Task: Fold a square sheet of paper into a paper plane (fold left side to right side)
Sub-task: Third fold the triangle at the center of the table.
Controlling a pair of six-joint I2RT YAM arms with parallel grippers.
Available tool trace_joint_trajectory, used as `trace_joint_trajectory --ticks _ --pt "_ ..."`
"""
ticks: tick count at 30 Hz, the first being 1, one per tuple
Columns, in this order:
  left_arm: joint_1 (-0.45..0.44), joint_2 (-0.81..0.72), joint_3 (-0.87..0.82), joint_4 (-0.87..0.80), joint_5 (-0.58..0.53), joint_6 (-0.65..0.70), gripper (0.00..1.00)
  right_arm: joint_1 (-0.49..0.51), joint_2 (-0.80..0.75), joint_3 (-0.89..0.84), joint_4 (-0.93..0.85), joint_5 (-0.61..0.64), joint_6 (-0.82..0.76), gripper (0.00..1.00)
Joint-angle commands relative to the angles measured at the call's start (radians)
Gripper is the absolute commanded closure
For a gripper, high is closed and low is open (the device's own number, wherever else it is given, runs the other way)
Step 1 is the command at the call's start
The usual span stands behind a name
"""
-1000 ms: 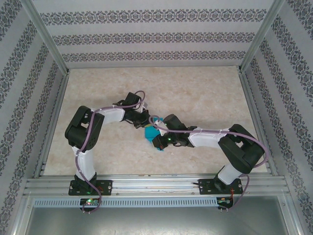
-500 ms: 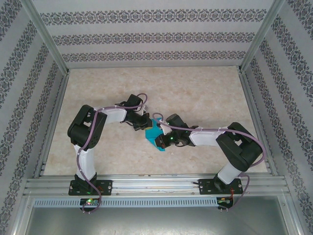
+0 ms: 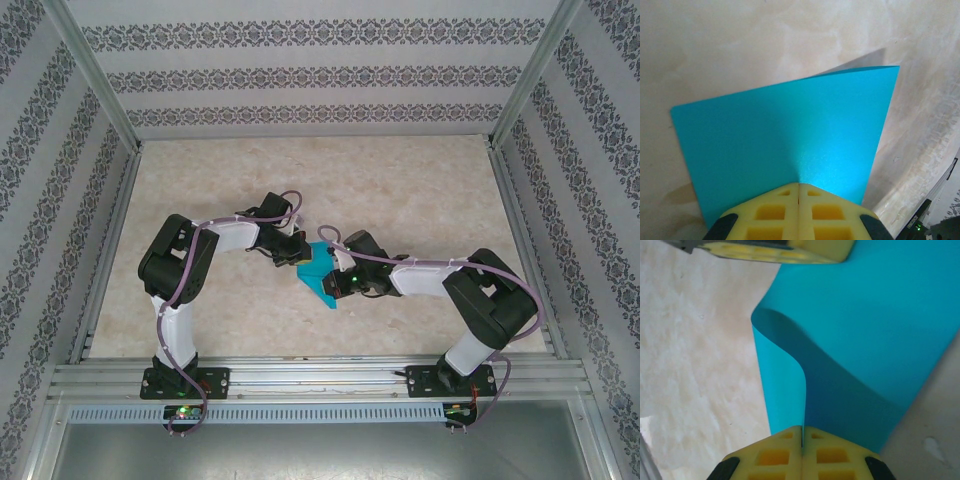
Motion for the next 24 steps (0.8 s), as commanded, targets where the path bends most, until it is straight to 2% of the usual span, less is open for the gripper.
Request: trace_joint_trajectory --ticks 1,24 --pt "-0.011 0.031 -0.006 -0.089 -0.071 0.025 1.00 -0.011 0.006 0.013 -0.028 0.051 0.007 1.00" --pt "-0.014 0.033 -0.010 -0.086 -0.073 0.024 0.99 -0.020 0.016 0.036 -0.039 0.074 -0.003 1.00"
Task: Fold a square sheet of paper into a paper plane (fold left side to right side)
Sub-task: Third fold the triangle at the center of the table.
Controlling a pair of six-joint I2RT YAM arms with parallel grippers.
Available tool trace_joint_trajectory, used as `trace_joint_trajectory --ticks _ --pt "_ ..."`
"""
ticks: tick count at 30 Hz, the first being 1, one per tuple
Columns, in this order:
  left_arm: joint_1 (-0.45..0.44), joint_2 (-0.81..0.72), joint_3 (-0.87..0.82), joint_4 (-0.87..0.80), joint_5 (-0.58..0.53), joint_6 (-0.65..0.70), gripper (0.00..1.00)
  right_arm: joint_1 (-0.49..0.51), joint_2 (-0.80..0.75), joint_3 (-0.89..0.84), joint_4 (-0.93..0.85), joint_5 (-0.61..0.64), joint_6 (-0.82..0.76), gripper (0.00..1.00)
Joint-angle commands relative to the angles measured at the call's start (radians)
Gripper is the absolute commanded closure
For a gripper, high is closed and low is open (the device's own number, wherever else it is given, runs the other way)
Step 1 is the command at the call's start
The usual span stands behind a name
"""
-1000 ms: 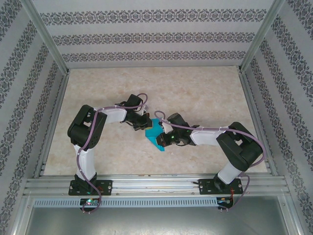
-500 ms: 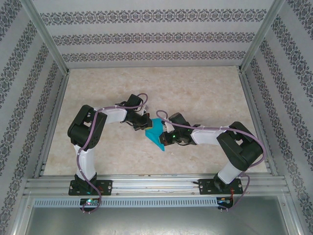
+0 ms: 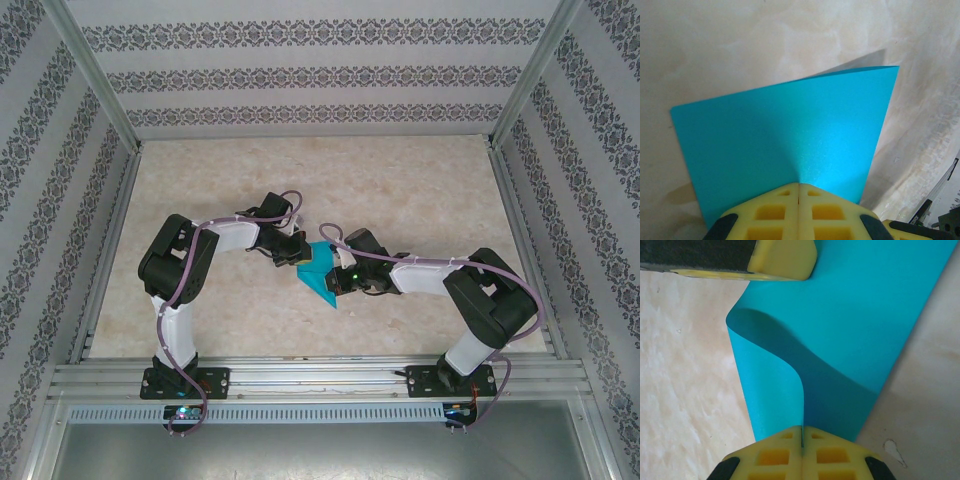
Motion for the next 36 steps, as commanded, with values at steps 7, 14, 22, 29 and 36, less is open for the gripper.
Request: trace_joint_trajectory --ticks 7,14,22,29,36 --pt "-0.014 0.033 -0.015 -0.083 -0.070 0.024 0.99 -0.010 0.016 0.025 -0.018 0.025 -0.007 1.00" --pt "-0.013 0.034 -0.016 -0.081 -0.069 0.023 0.99 -0.009 0.025 0.031 -0.022 0.022 -0.008 1.00" --pt "-0.013 0.033 -0.017 -0.081 -0.069 0.023 0.99 -0.010 0.031 0.033 -0.027 0.030 -0.009 1.00" --pt "-0.013 0.033 -0.018 -0.080 -0.068 0.021 0.99 -0.010 0.030 0.041 -0.038 0.033 -0.013 1.00" --pt "-0.014 0.027 -0.019 -0.077 -0.068 0.020 0.98 -0.004 0.048 0.041 -0.054 0.034 -0.016 1.00"
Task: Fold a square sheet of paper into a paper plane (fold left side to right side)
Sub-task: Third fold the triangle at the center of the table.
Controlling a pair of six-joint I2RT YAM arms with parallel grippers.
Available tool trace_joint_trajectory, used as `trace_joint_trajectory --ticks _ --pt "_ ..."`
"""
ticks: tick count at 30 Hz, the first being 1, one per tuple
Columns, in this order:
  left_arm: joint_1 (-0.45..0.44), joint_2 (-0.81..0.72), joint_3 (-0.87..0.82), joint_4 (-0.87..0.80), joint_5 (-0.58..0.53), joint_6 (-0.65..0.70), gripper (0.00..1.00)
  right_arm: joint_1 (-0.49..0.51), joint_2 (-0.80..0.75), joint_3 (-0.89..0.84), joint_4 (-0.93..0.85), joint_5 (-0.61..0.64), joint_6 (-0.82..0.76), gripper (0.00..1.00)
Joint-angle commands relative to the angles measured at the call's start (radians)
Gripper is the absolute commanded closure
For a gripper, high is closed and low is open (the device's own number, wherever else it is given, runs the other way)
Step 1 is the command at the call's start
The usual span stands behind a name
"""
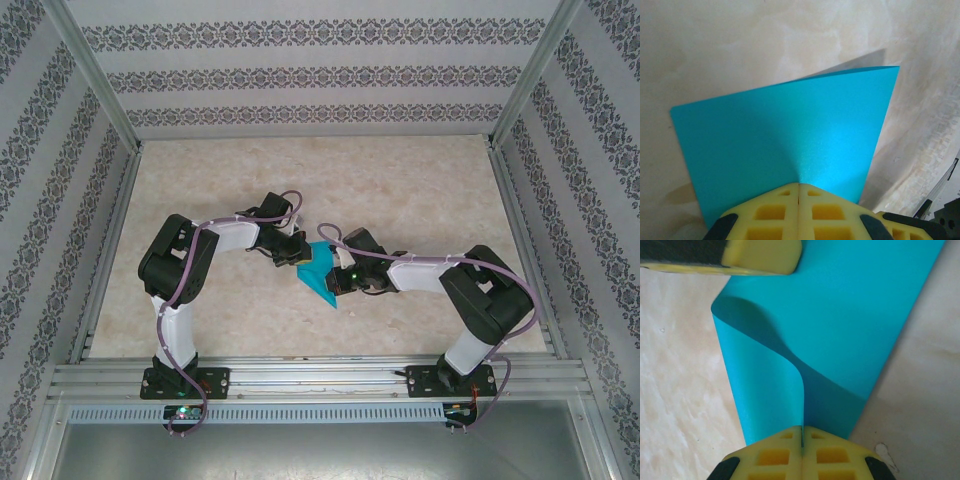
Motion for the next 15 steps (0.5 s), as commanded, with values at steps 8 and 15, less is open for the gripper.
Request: trace_joint_trajectory --ticks 8,15 --pt "-0.012 -0.004 0.037 -0.099 -0.066 0.041 0.90 0.002 0.044 0.003 -0.051 0.024 -0.008 1.00" --pt "-0.001 -0.066 0.117 -0.116 -0.071 0.067 0.81 0.002 0.058 -0.023 -0.053 0.015 0.009 1.00"
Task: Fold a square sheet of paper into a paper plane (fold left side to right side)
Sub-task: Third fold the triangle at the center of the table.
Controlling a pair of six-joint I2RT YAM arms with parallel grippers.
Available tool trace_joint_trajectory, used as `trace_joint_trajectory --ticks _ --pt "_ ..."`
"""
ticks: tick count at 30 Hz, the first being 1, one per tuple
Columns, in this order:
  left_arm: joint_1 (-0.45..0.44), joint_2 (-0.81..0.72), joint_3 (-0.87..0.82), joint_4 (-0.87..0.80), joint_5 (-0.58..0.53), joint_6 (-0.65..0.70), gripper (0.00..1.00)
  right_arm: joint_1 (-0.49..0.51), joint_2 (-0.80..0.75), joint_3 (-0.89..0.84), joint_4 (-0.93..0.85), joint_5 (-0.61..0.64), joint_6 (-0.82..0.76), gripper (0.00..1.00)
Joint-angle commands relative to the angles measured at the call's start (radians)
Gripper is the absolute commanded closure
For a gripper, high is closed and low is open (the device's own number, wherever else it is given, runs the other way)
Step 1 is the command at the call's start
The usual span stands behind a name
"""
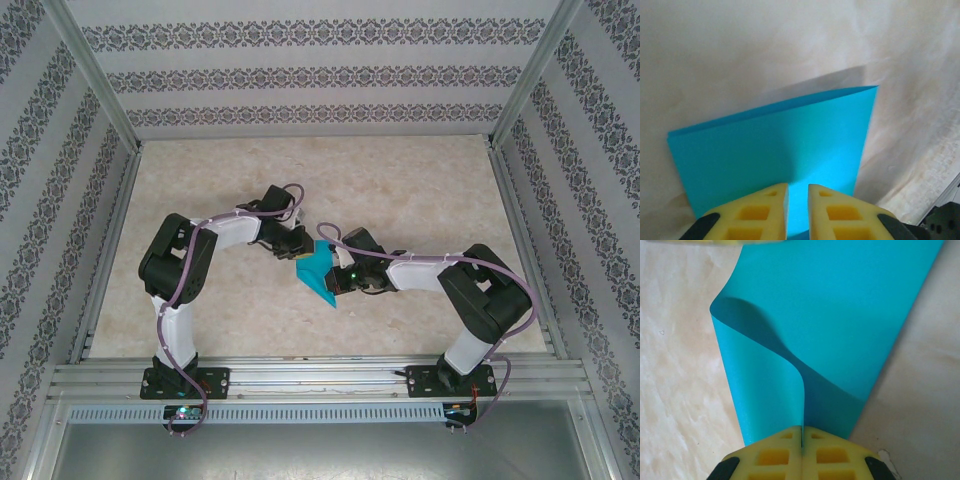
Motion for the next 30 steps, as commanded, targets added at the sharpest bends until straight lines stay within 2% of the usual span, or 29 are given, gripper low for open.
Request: trace_joint_trajectory --ticks 1,4,8,15,18,24,30 --pt "0.004 -0.078 0.026 -0.024 -0.027 0.032 0.80 0.002 0.048 -0.032 -0.056 0.015 0.009 1.00" --pt "0.016 -0.139 -0.010 0.015 -0.041 0.027 0.80 0.002 0.052 -0.034 -0.054 0.009 0.011 1.00" --pt "0.016 -0.230 -0.106 0.082 -0.031 0.030 0.87 0.000 0.055 -0.032 -0.055 0.004 0.012 1.00" --pt "0.005 -0.346 -0.349 0.335 0.112 -0.040 0.93 0.000 0.067 -0.029 -0.056 -0.005 0.016 1.00" --pt "-0.013 -0.341 -0.414 0.428 0.150 -0.094 0.94 -0.002 0.074 -0.028 -0.059 -0.007 0.020 1.00" --pt "-0.043 -0.281 -0.442 0.513 0.166 -0.147 0.95 -0.001 0.080 -0.019 -0.073 -0.005 0.018 1.00" --pt "-0.057 -0.230 -0.431 0.498 0.149 -0.149 0.96 -0.001 0.080 -0.014 -0.089 0.002 0.015 1.00"
